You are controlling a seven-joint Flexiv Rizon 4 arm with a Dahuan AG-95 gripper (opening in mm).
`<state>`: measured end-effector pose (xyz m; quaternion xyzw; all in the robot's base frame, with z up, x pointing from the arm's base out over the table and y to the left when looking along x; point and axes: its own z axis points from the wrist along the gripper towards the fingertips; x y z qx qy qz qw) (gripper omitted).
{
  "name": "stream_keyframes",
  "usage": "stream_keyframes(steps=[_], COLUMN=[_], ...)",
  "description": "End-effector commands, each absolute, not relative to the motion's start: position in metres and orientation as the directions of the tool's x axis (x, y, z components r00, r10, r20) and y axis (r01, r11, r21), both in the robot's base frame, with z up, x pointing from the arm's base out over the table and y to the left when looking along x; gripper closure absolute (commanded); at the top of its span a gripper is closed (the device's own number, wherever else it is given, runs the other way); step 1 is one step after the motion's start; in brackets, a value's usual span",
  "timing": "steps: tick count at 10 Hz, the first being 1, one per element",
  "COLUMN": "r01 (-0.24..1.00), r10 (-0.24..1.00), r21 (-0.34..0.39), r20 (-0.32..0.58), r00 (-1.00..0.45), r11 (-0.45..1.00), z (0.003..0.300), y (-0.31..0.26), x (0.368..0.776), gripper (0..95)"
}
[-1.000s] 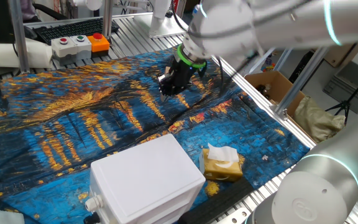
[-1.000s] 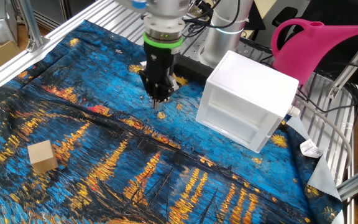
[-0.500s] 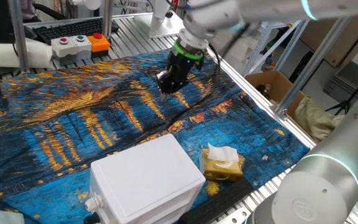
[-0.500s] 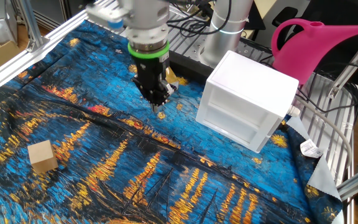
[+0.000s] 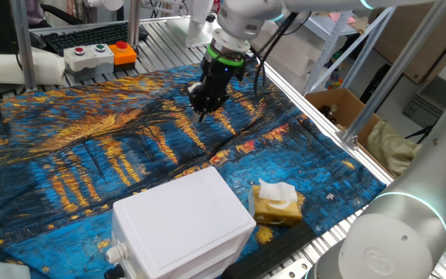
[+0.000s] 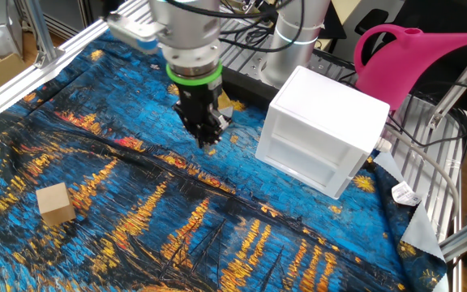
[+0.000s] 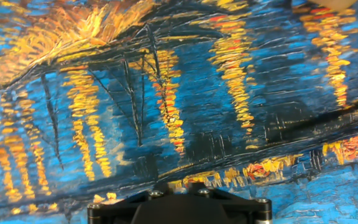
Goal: Pick up the small block on the left and move it to the right
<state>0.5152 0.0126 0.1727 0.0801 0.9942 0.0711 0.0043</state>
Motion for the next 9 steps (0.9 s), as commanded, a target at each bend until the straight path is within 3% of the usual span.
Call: stream_keyframes(steps=[1,3,4,9], r01=[0.126,0.116,0.110,0.090], r10=[0.129,0.118,0.112,0.091], r21=[0.067,0.059,0.076,0.067], r20=[-0.047,-0.028,-0.017,-0.009], r00=[-0.991,-0.993,-0.994,-0.996], r11=[0.990,0.992,0.991,0.994], z=[0.175,0.192,0.206,0.215], y=[0.014,0.007,-0.003,-0.027], x=[0.520,0.535,0.550,0.586], gripper=[57.0,57.0,76.0,76.0])
